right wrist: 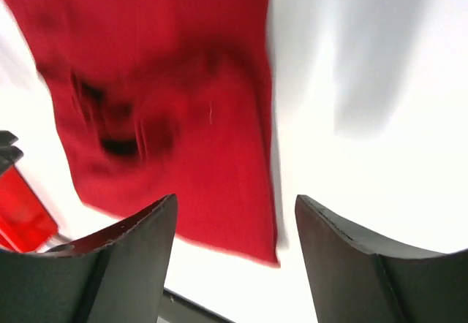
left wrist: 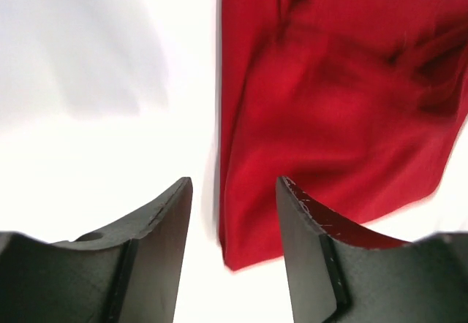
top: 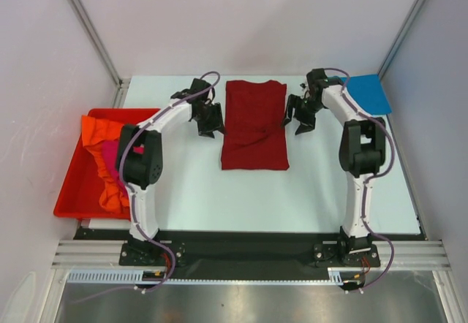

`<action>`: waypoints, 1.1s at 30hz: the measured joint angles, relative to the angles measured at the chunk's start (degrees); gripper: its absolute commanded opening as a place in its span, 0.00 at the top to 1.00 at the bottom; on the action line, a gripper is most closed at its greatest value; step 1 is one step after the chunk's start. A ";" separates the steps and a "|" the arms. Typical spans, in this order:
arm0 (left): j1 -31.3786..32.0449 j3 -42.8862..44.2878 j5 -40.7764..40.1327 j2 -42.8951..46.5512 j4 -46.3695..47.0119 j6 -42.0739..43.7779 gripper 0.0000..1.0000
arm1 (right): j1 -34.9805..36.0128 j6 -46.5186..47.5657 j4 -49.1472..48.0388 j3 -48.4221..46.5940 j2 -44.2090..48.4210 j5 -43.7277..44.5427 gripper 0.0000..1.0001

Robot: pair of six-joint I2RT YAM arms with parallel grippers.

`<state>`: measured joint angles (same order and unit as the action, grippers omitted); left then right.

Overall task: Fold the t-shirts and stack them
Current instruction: Fold the tshirt

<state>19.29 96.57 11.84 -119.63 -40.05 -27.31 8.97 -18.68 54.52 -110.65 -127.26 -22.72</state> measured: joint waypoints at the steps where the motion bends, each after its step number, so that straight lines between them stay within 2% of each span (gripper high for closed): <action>1: 0.00 -3.10 0.33 2.32 0.44 0.09 0.44 | 0.20 0.26 -0.50 3.41 2.21 -0.09 0.28; 7: 0.00 -26.60 8.83 17.64 10.54 0.07 0.43 | 1.79 0.68 -5.03 27.02 18.12 -2.93 0.33; 10: 0.02 -33.03 12.48 20.04 14.32 -0.31 0.43 | 2.58 0.76 -8.24 35.39 22.08 -4.24 0.39; 13: 0.02 -35.76 14.43 20.22 17.31 -0.72 0.44 | 3.10 0.66 -11.52 40.70 22.93 -5.44 0.45; 16: 0.02 -36.33 15.61 20.22 19.61 -0.79 0.44 | 3.34 0.28 -13.70 43.10 22.88 -5.90 0.49; 22: 0.02 -37.66 17.49 20.09 24.52 -2.45 0.50 | 3.74 -0.17 -17.90 43.58 22.86 -6.27 0.51; 28: 0.02 -37.77 18.43 18.88 25.88 -3.37 0.56 | 3.78 -0.35 -19.74 43.58 22.40 -6.34 0.56; 33: 0.02 -38.42 18.84 18.40 26.49 -4.15 0.59 | 3.96 -0.33 -20.20 43.89 21.55 -6.34 0.57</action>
<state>19.31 58.15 30.68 -101.23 -13.56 -31.46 12.93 -19.00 34.33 -66.76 -105.71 -29.06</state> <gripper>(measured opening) 0.415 0.431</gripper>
